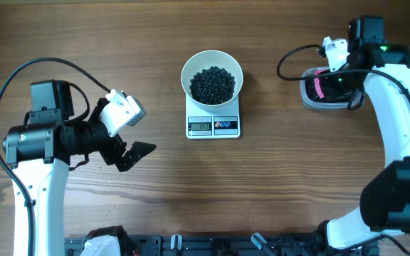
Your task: Scoop item into bowl and weigh 150g on scale
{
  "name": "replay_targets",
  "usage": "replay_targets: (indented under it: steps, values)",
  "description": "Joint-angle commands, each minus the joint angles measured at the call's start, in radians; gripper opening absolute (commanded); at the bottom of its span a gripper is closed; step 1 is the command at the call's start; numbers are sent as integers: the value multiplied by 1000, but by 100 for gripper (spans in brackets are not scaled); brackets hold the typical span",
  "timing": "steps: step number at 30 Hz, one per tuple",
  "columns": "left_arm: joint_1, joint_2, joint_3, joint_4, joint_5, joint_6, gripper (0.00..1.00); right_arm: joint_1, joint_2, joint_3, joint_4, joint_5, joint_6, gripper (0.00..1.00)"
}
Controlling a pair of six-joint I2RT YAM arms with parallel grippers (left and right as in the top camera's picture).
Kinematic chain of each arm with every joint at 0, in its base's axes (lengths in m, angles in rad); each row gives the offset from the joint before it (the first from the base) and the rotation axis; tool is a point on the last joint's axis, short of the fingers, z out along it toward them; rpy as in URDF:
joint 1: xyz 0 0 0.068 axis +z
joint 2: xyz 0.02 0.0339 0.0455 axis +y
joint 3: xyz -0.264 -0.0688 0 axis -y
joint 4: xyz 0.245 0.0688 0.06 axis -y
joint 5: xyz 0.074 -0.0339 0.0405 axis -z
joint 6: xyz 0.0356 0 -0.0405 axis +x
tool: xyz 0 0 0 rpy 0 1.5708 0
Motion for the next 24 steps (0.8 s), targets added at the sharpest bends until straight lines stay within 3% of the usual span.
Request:
replay_targets:
  steps: [1, 14, 24]
  values:
    - [-1, -10, 9, 0, 0, 21, 100, 5, 52, -12, 28, 17, 10, 4]
    - [-1, -10, 9, 0, 0, 21, 100, -22, 64, -12, -11, -218, 8, 4]
    - [-1, -10, 9, 0, 0, 21, 100, -196, 64, -12, -30, -444, 31, 4]
